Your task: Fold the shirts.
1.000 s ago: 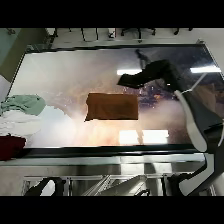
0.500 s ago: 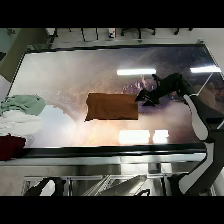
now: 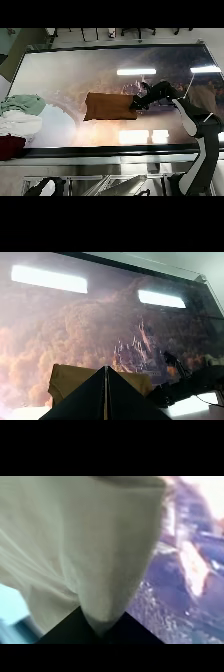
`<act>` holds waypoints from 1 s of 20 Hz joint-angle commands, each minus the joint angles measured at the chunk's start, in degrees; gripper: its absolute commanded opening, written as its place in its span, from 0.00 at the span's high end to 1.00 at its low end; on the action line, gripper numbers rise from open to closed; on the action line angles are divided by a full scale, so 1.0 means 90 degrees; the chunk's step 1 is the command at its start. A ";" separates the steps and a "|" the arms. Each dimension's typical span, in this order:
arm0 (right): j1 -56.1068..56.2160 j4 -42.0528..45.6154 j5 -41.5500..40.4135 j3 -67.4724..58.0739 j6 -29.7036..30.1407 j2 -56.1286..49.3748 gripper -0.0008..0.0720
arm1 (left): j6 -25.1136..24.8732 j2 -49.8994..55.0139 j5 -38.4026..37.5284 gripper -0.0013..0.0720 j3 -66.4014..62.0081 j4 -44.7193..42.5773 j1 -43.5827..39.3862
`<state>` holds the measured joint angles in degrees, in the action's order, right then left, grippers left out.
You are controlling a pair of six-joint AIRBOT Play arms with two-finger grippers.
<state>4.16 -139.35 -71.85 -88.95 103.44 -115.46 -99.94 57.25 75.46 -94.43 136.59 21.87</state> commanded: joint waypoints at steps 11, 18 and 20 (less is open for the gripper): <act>-0.2589 -0.0549 -0.0024 -0.1566 -0.0452 0.2222 0.96 | -0.0005 0.0000 0.0027 0.96 0.0000 -0.0002 0.0007; -0.5095 -0.0542 0.0075 -0.2171 -0.0393 0.2317 0.96 | -0.0007 0.0002 0.0401 0.96 0.0000 -0.0005 0.0005; -0.5557 -0.0515 -0.0316 -0.2169 -0.0231 0.2302 0.96 | -0.0007 0.0002 0.0512 0.96 0.0000 -0.0032 -0.0104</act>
<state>-38.92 -144.14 -72.12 -107.68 99.90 -94.94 -99.94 57.25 78.26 -94.43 136.57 21.61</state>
